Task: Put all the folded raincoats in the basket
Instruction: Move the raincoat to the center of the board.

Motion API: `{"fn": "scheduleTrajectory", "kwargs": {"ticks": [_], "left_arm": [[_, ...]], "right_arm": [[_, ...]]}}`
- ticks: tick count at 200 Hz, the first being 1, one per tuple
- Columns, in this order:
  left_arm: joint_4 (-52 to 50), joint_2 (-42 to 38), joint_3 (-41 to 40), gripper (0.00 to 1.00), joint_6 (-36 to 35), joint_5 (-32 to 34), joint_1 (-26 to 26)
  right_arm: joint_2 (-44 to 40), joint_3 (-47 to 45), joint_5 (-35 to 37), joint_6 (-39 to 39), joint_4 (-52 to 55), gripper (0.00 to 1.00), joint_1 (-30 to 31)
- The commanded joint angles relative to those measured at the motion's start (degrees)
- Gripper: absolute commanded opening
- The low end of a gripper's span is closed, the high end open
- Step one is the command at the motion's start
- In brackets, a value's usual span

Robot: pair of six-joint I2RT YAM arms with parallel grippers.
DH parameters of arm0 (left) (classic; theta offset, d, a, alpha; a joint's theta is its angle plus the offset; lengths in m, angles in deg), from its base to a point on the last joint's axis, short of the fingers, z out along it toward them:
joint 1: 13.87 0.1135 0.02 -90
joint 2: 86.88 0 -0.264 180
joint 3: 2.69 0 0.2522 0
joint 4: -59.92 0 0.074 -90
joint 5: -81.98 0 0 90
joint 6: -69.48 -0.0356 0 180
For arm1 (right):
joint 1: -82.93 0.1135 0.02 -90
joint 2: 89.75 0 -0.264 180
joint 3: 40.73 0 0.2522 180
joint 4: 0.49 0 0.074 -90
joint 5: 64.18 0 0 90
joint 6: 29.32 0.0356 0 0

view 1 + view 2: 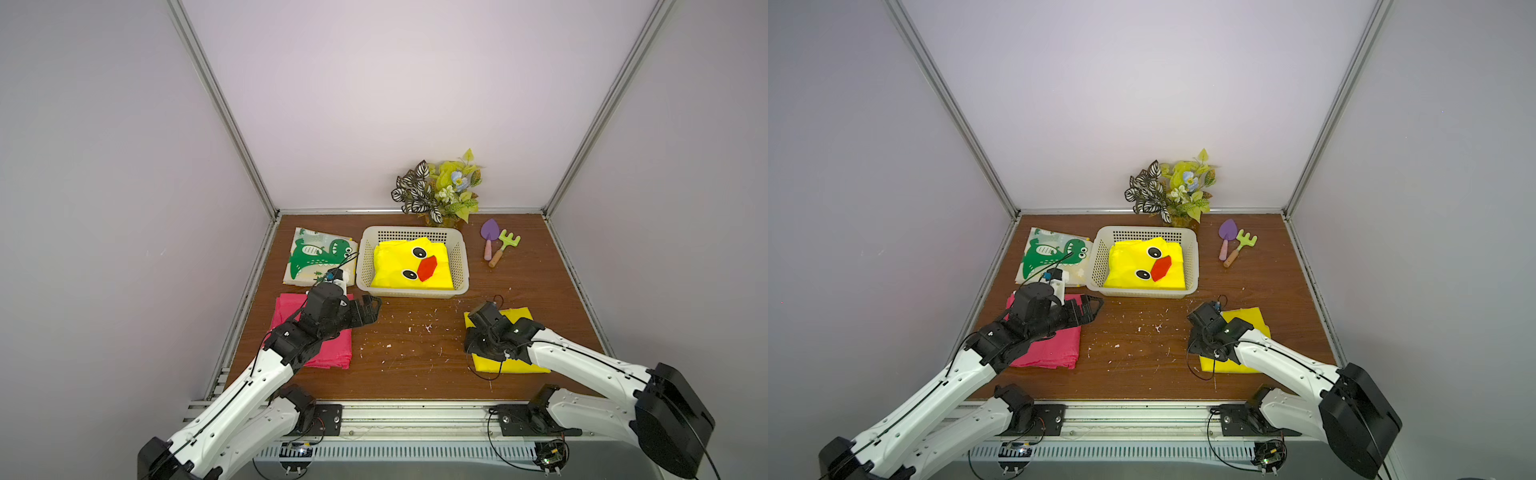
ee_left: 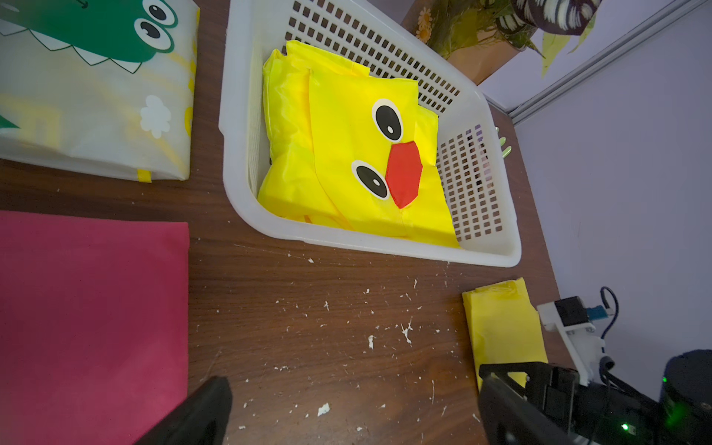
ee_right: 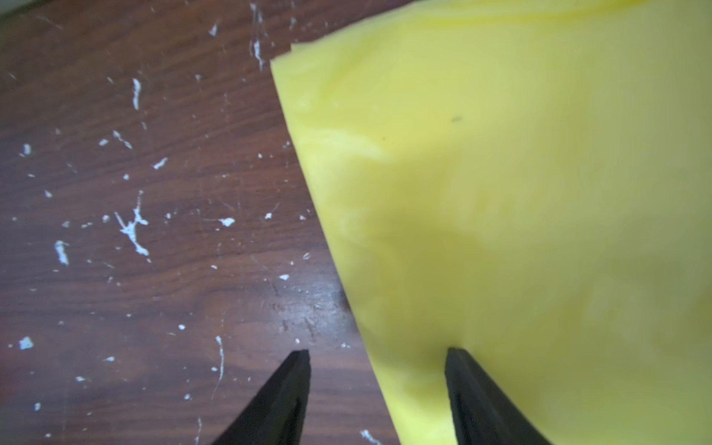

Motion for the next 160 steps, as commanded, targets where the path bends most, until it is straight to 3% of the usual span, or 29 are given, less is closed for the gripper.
{"fn": "scheduleTrajectory", "kwargs": {"ticks": [1, 43, 96, 117, 132, 160], "left_arm": [[-0.5, 0.5, 0.9, 0.99, -0.7, -0.6, -0.5], [-0.5, 0.3, 0.5, 0.99, -1.1, -0.6, -0.5], [-0.5, 0.7, -0.1, 0.99, -1.3, 0.3, -0.5], [-0.3, 1.3, 0.0, 0.99, -1.2, 0.5, -0.5], [1.3, 1.7, -0.1, 0.99, 0.0, -0.1, -0.5], [6.8, 3.2, -0.1, 0.99, 2.6, -2.2, -0.5]], "right_arm": [[1.7, -1.0, -4.2, -1.6, -2.5, 0.6, -0.2], [2.9, -3.7, -7.6, 2.4, -8.7, 0.57, 3.1], [3.4, -0.9, -6.4, 7.3, -10.2, 0.55, 9.3], [3.4, 4.4, -5.2, 5.5, -5.2, 0.55, 9.8], [3.6, 10.1, -0.4, 3.8, 2.9, 0.56, 9.3], [1.8, 14.8, 2.0, -1.1, 10.6, 0.52, 3.5]]}}
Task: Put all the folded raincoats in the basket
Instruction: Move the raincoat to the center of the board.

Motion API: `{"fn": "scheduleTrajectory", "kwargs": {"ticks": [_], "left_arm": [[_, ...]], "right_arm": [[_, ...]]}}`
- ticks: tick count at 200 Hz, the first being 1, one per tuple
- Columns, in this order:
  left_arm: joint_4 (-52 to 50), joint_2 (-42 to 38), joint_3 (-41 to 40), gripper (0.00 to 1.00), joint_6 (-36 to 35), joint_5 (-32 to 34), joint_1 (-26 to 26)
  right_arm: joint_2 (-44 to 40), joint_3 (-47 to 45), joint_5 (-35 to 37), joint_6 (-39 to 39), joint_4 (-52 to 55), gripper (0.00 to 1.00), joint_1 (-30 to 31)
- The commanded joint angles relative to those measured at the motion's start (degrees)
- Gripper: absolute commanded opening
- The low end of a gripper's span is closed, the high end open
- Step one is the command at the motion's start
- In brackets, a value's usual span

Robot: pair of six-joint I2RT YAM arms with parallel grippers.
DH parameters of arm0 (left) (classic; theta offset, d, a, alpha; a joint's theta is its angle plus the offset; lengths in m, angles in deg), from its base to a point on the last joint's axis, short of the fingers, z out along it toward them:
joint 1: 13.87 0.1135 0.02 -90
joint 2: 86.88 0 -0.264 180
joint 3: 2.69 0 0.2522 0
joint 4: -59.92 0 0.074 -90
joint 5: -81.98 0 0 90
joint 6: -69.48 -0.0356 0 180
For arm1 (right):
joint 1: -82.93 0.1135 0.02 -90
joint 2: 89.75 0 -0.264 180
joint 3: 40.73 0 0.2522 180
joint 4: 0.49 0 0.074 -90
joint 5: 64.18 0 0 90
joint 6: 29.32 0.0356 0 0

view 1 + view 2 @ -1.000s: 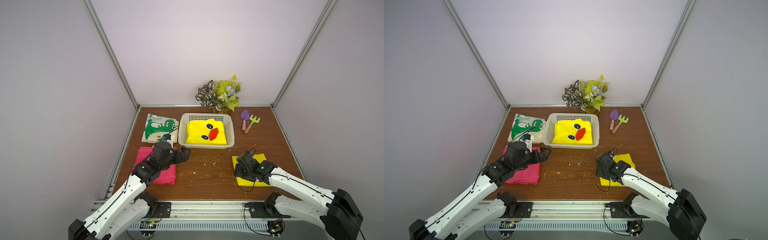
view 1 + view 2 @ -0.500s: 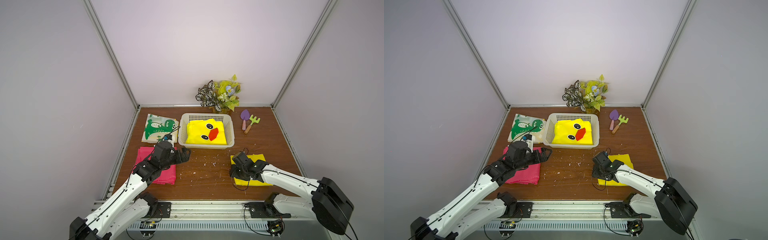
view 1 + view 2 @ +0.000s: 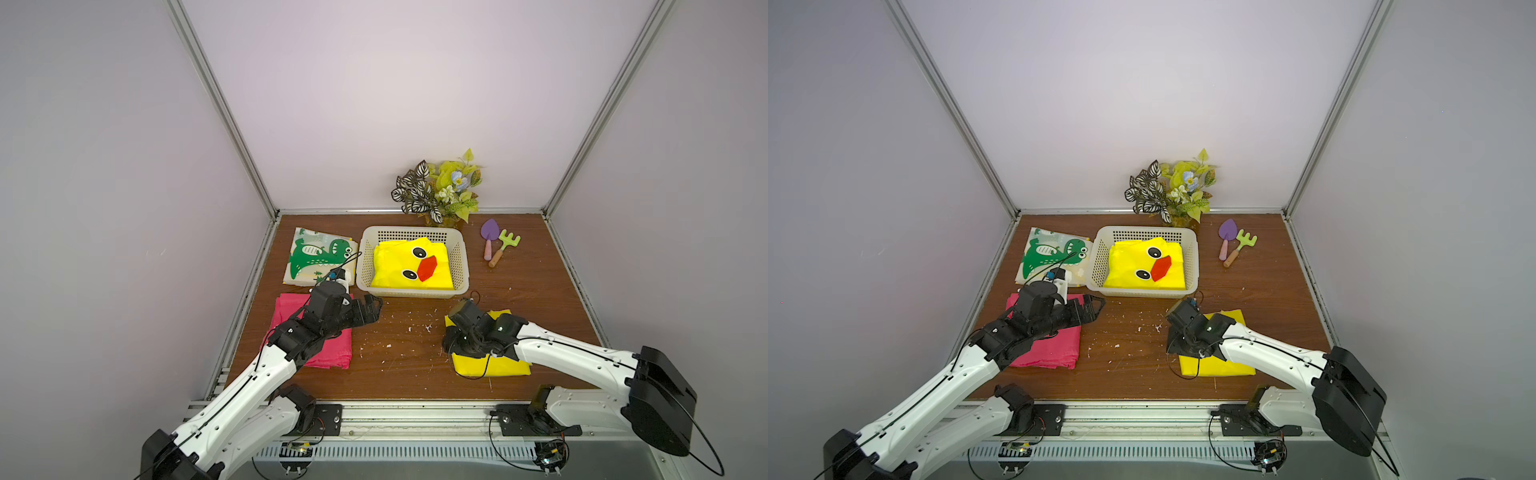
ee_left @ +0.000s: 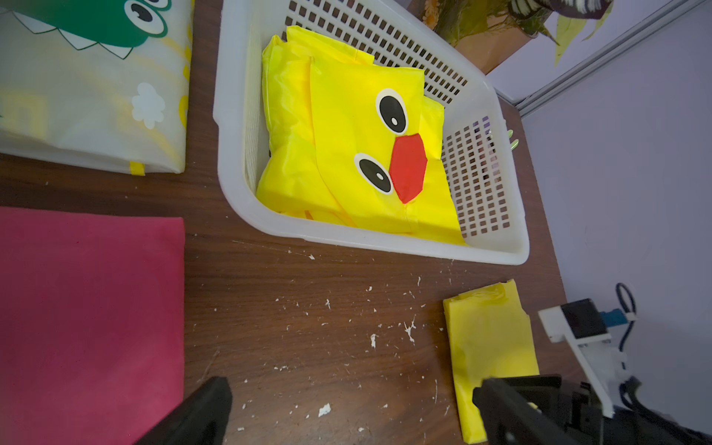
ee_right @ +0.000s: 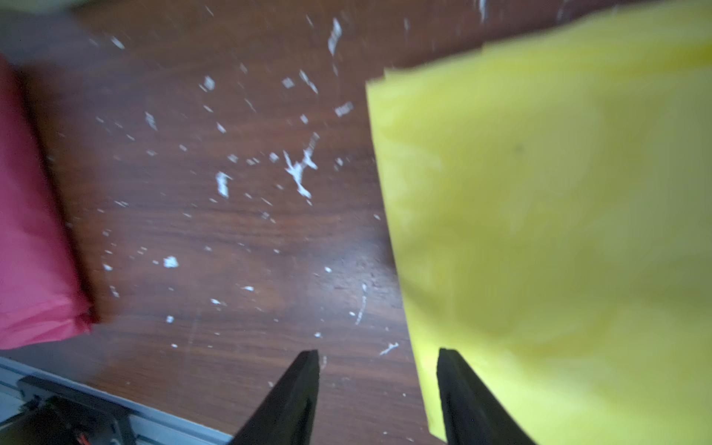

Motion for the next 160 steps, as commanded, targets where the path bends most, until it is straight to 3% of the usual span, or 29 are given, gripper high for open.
{"fn": "scheduleTrajectory", "kwargs": {"ticks": [1, 22, 43, 85, 160], "left_arm": [[5.1, 1.1, 0.0, 0.99, 2.1, -1.6, -0.5], [7.0, 2.4, 0.4, 0.99, 2.8, -2.1, -0.6], [7.4, 3.9, 1.4, 0.99, 2.2, -3.3, -0.8], [6.5, 4.4, 0.9, 1.0, 1.1, -4.4, -1.3], [6.5, 1.1, -3.5, 0.99, 2.9, -5.9, -1.6]], "right_arm": [[-2.4, 3.6, 3.9, -4.7, 9.6, 0.52, -4.8], [-4.6, 0.7, 1.6, -9.1, 9.8, 0.5, -11.0], [-4.2, -2.3, 1.5, -11.6, 9.8, 0.46, -12.4], [-1.0, -7.7, -6.1, -11.4, 2.3, 0.41, -12.0], [2.3, -12.7, -7.4, -3.7, -7.4, 0.41, -5.0]]}}
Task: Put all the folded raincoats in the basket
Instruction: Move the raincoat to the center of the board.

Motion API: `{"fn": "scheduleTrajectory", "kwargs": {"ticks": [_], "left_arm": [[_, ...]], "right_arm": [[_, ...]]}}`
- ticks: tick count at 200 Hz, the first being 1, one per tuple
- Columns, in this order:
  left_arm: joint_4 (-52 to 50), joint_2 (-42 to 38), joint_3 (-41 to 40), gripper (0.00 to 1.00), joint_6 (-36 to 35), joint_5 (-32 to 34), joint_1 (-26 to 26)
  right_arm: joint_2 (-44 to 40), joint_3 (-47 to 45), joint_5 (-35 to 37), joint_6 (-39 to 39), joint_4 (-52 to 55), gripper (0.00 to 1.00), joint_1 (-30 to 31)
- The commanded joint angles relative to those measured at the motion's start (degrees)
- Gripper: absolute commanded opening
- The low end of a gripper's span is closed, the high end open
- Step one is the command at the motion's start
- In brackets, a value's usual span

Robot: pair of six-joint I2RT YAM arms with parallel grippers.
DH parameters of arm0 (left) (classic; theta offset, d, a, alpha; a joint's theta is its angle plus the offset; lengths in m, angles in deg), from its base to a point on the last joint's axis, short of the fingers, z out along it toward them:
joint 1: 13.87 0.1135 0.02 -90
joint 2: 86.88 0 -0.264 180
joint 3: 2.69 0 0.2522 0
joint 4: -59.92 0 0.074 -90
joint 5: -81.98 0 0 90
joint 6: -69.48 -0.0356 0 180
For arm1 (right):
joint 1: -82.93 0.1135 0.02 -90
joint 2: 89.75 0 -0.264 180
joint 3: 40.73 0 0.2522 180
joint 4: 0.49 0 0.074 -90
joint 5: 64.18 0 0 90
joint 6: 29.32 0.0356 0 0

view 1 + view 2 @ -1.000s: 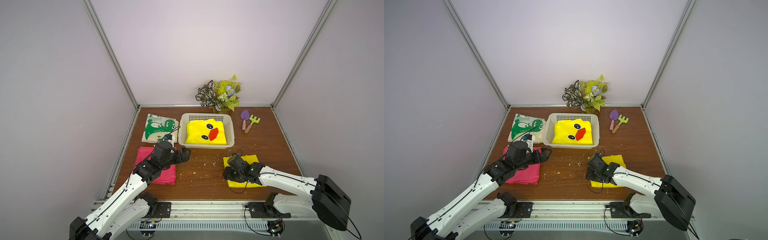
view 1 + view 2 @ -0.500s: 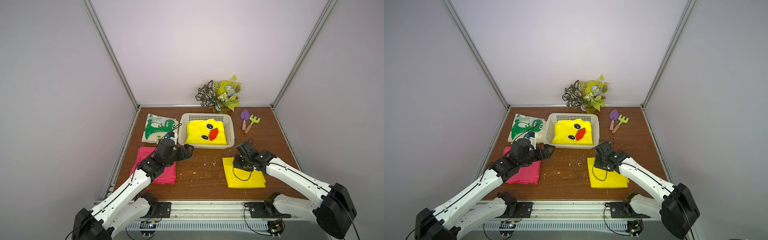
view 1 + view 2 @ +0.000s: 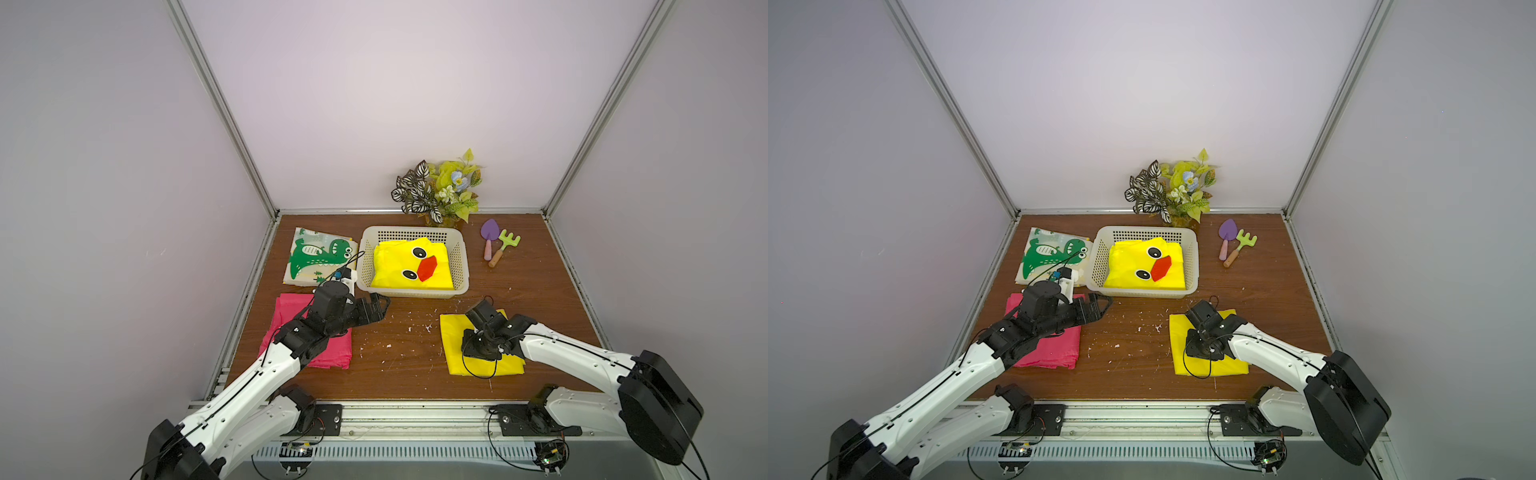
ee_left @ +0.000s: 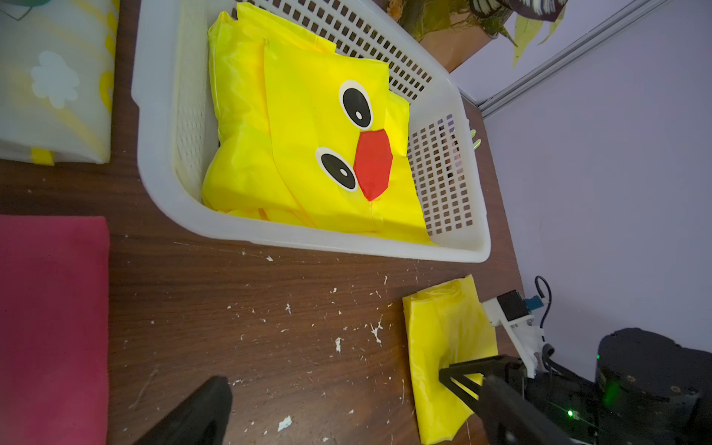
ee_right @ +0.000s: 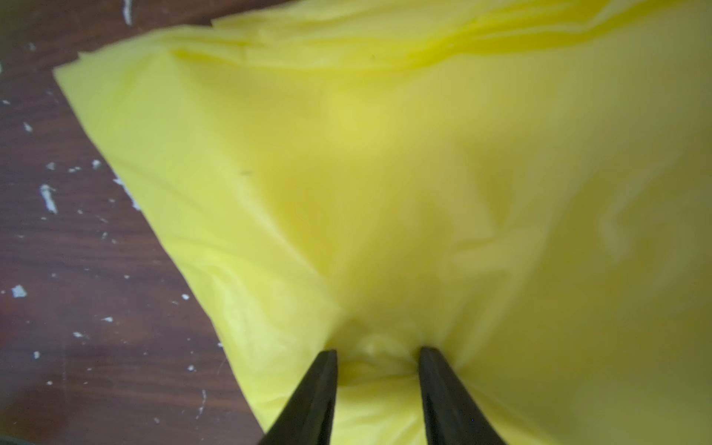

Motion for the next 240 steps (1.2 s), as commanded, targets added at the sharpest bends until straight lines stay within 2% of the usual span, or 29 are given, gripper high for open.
{"fn": "scheduleTrajectory", "kwargs": {"ticks": [1, 60, 125, 168, 204, 240], "left_arm": [[0.2, -0.1, -0.8, 0.99, 0.2, -1.5, -0.7], [-0.7, 0.2, -1.3, 0.99, -0.2, -1.6, -1.0], [0.2, -1.1, -5.8, 0.99, 0.9, -2.7, -1.3], [-0.2, -3.0, -7.3, 0.99, 1.4, -2.9, -1.3], [-0.5, -3.7, -8.5, 0.99, 1.7, -4.0, -1.6], [-0.7, -4.3, -9.8, 0.99, 2.1, -4.7, -1.8]], "right_arm": [[2.5, -1.9, -2.2, 3.5, -3.6, 0.41, 3.0], [6.9, -0.2, -1.9, 10.8, -9.4, 0.41, 10.9], [19.2, 11.0, -3.2, 16.0, -13.2, 0.42, 18.2], [23.8, 17.4, -3.8, 17.2, -15.4, 0.45, 20.1], [21.7, 21.2, -1.3, 15.0, -14.3, 0.51, 20.1], [13.3, 20.0, 4.2, 12.5, -9.5, 0.59, 18.5]]}}
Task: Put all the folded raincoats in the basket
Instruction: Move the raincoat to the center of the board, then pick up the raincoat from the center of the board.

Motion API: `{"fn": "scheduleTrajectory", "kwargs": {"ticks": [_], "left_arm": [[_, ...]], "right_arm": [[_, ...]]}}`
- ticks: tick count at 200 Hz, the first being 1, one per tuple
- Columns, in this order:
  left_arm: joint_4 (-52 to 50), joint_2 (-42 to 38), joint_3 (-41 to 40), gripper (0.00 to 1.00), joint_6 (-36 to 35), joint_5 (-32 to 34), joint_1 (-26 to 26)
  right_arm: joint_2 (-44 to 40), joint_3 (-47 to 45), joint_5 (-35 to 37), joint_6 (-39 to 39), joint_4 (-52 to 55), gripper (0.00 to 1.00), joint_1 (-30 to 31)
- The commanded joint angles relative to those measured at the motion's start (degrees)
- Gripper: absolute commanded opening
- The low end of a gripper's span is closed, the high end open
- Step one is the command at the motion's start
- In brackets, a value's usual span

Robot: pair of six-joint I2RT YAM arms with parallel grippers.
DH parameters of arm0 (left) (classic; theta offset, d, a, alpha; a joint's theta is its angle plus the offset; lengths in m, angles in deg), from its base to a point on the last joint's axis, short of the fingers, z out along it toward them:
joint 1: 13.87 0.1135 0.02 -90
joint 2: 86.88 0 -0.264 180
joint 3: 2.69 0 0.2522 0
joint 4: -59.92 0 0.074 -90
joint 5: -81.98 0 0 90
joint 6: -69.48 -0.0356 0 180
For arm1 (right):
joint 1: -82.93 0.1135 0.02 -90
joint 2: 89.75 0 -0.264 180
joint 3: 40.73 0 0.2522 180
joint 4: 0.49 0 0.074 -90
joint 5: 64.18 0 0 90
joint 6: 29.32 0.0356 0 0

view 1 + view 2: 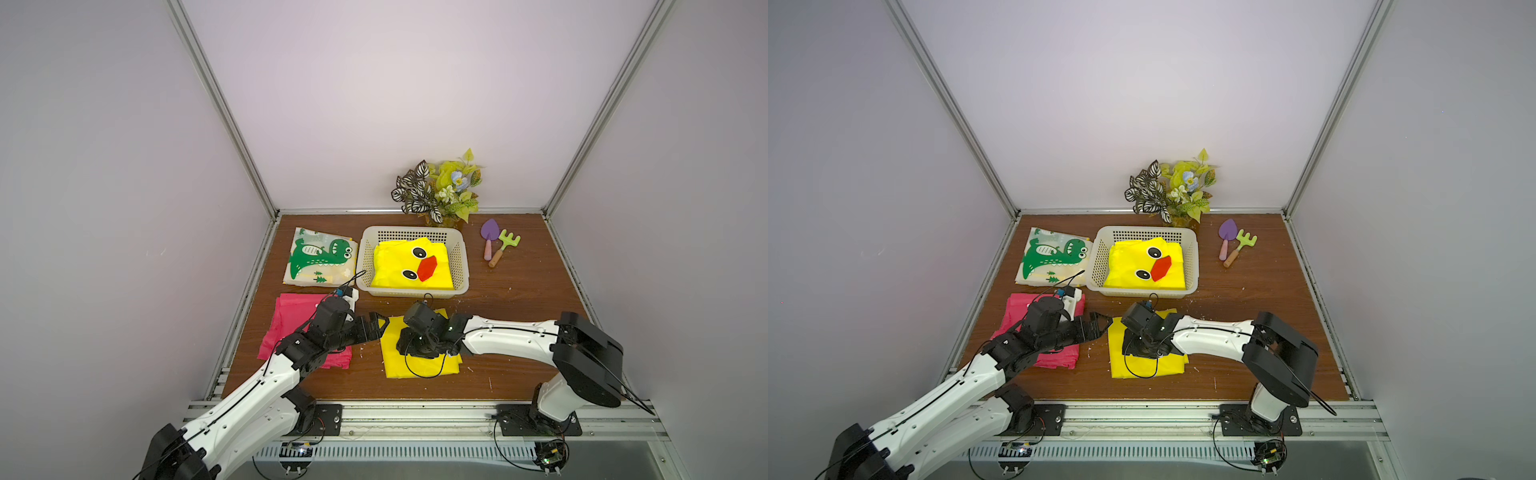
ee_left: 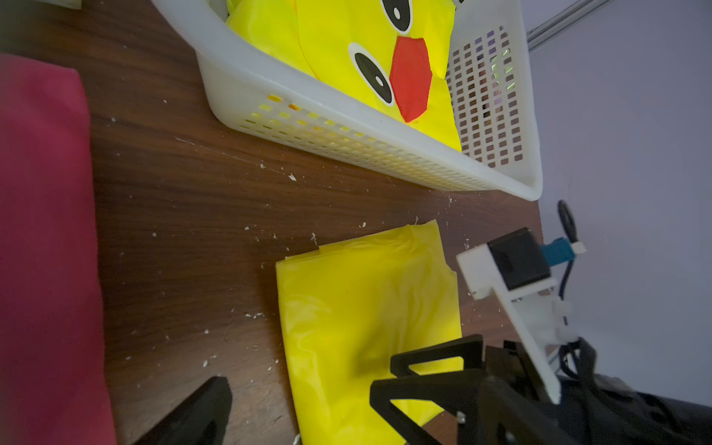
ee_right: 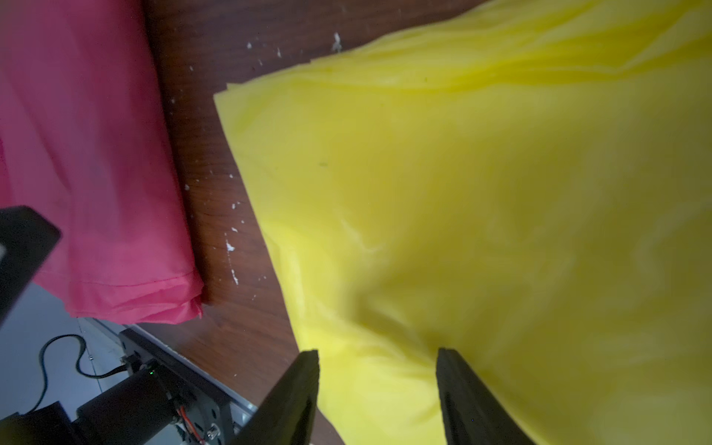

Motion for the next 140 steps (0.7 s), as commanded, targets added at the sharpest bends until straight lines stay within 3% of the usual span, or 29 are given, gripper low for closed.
{"fn": "scheduleTrajectory", "kwargs": {"ticks": [1, 57, 103, 140], "left_arm": [[-0.7, -0.8, -0.9, 0.99, 0.4, -1.2, -0.8], [-1.0, 2.5, -1.6, 1.0, -2.0, -2.0, -2.3], [-2.7, 1.2, -3.4, 1.0, -2.4, 0.5, -3.1], [-4.9, 0.4, -4.6, 1.0, -1.8, 0.6, -3.2]], "right_arm": [[-7.7, 0.1, 4.3, -2.3, 4.1, 0.6, -1.3], [-22.4, -6.1, 10.8, -5.6, 15.0, 0.66, -6.0], [-30.3, -13.8, 6.7, -10.5, 18.3, 0.68, -16.0], [-29.5, -16.6, 3.1, -13.9, 15.0, 0.68, -18.3]]}}
